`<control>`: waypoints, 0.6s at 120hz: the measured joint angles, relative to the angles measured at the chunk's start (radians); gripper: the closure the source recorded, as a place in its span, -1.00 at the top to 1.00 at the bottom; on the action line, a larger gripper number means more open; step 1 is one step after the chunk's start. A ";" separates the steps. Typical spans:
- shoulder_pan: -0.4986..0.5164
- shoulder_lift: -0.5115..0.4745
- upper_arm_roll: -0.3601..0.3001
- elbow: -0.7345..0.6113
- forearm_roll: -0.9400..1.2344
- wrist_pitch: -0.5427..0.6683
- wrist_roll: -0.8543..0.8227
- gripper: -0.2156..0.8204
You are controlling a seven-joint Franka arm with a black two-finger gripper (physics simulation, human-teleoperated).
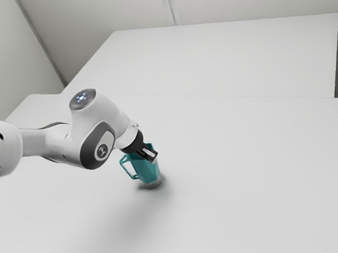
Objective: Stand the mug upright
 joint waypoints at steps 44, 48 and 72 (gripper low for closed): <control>0.006 0.043 0.000 0.000 0.027 0.038 0.000 -0.93; 0.006 0.045 0.000 0.000 0.028 0.041 0.000 -0.93; 0.006 0.058 0.000 0.000 0.029 0.051 0.000 -0.93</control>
